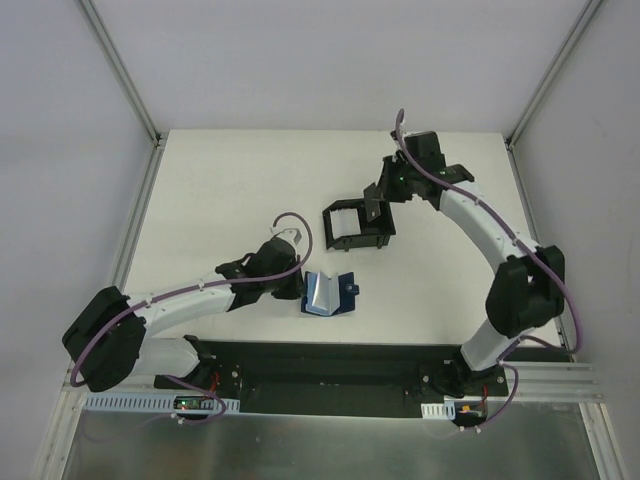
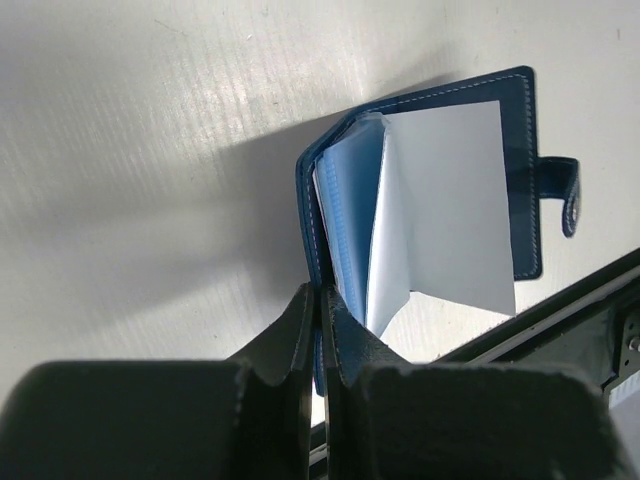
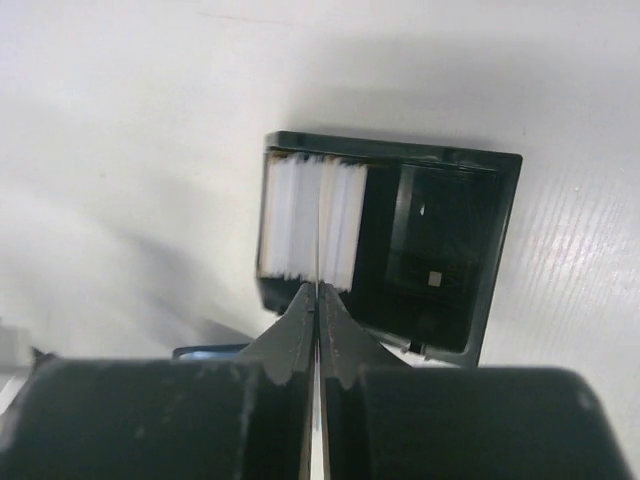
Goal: Put the credit cards into the card holder
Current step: Pick up the credit card from the storage box, then insert the credit card into the card holder.
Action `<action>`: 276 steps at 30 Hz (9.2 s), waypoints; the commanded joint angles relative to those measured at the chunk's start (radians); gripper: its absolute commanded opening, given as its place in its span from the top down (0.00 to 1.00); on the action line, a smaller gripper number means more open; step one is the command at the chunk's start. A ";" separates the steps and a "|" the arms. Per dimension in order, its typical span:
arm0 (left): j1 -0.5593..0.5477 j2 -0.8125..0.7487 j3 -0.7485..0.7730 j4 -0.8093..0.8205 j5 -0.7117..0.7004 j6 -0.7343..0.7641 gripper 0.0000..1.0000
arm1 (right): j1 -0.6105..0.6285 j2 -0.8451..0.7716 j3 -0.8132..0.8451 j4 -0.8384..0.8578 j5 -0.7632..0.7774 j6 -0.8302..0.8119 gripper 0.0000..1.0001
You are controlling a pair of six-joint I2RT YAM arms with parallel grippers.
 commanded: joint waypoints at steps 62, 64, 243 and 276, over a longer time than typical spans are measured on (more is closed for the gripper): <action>-0.004 0.061 -0.146 0.049 -0.087 -0.094 1.00 | 0.456 -0.220 -0.965 0.920 0.049 0.646 1.00; -0.006 0.069 -0.151 0.049 -0.089 -0.109 1.00 | 0.452 -0.214 -0.975 0.942 0.051 0.661 1.00; 0.062 -0.079 -0.077 -0.092 -0.064 -0.048 1.00 | 0.531 -0.175 -0.598 0.304 0.251 0.431 0.86; 0.068 -0.040 -0.123 -0.037 -0.052 -0.111 1.00 | 0.577 -0.076 -0.480 0.390 0.095 0.396 0.72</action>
